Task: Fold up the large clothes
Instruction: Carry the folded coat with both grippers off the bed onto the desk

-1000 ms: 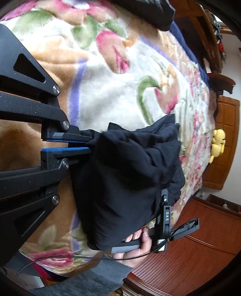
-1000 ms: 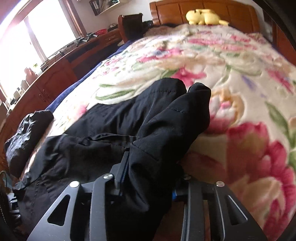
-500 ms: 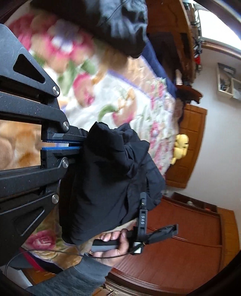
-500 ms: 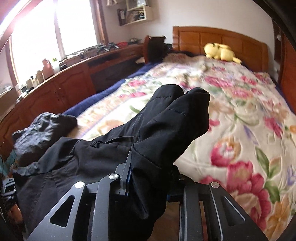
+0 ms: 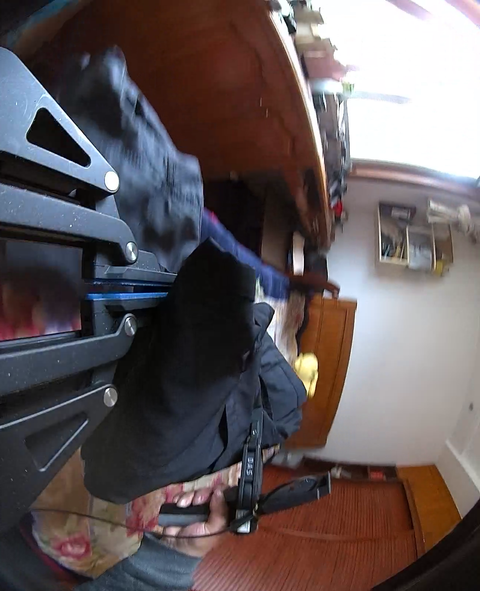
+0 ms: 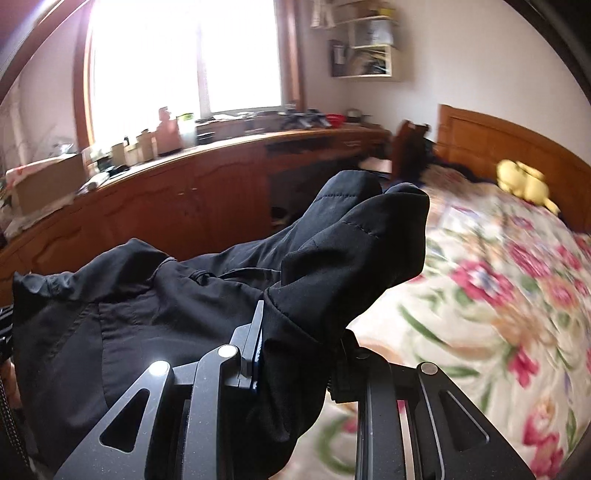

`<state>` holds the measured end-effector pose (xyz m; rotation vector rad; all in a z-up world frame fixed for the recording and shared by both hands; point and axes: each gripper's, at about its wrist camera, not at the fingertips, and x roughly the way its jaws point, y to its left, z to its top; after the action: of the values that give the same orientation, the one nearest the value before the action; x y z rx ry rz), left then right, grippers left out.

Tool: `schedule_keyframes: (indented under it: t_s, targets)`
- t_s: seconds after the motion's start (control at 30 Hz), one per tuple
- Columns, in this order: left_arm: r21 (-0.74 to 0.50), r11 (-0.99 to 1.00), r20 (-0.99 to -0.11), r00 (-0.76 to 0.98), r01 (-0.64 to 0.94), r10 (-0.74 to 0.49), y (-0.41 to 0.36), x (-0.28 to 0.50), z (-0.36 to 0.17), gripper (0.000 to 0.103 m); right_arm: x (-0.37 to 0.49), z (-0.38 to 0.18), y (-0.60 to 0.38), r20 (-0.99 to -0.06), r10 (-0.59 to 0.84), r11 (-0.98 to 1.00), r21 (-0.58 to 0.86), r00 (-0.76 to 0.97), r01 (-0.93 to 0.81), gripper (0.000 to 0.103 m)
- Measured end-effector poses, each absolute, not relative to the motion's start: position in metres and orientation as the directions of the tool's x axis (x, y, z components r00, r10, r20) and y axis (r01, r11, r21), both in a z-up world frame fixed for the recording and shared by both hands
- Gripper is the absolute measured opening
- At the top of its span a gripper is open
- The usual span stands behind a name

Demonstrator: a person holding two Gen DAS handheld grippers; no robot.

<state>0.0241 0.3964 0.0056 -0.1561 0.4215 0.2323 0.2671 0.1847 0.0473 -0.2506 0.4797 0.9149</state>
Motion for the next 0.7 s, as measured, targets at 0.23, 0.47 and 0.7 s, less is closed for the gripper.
schedule_keyframes:
  t_s: [0.23,0.47,0.7]
  targets:
    - [-0.08,0.929,-0.419,0.857,-0.362,0.298,0.457,-0.01,0.004,0.003,0.245,0.051,0.26,-0.498,0.726,0.529,-0.038,0.475,-0.848,0.026]
    - [-0.063,0.882,-0.425,0.812,-0.468,0.4,0.501,-0.041,0.002,0.003,0.233,0.049,0.297,-0.478,0.759,0.477,-0.055,0.442,-0.877,0.026]
    - [-0.012,0.821,-0.599,0.662,-0.57,0.451,0.534,-0.036,-0.057,0.003,0.275,-0.028,0.334,-0.683,0.647,0.461,-0.005,0.34,-0.888,0.044]
